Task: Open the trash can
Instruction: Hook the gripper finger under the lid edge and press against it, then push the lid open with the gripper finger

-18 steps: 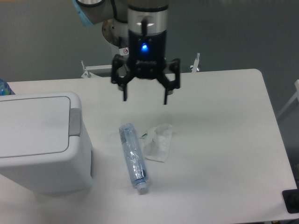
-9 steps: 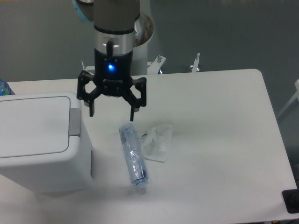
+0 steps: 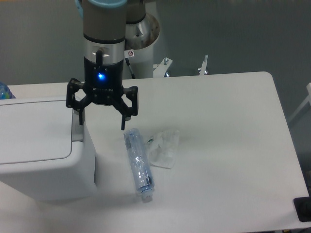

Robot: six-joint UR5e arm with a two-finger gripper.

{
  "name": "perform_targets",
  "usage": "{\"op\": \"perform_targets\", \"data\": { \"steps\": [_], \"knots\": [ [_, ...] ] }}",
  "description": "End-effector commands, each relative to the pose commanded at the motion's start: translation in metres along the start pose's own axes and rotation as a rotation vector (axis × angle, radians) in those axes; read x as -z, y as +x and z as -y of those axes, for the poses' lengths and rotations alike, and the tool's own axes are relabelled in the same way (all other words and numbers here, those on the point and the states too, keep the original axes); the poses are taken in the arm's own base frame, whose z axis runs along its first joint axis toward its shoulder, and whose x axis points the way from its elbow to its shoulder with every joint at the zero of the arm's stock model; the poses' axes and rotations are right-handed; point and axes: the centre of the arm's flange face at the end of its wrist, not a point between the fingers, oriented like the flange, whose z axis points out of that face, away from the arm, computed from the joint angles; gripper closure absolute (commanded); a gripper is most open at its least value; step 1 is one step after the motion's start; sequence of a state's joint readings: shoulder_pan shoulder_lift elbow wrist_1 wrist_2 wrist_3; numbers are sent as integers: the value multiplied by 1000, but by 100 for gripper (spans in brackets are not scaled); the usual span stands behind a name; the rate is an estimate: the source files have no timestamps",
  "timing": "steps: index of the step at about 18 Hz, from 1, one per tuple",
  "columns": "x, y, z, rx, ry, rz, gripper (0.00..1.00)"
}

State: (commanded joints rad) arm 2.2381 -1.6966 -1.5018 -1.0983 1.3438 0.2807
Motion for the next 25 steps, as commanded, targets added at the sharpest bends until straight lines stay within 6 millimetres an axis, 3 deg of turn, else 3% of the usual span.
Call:
{"op": "perform_targets", "data": {
  "steps": [6, 25],
  "knots": [
    [-11, 3, 0, -4, -17, -7, 0],
    [-18, 2, -5, -1, -32, -8, 0]
  ]
}}
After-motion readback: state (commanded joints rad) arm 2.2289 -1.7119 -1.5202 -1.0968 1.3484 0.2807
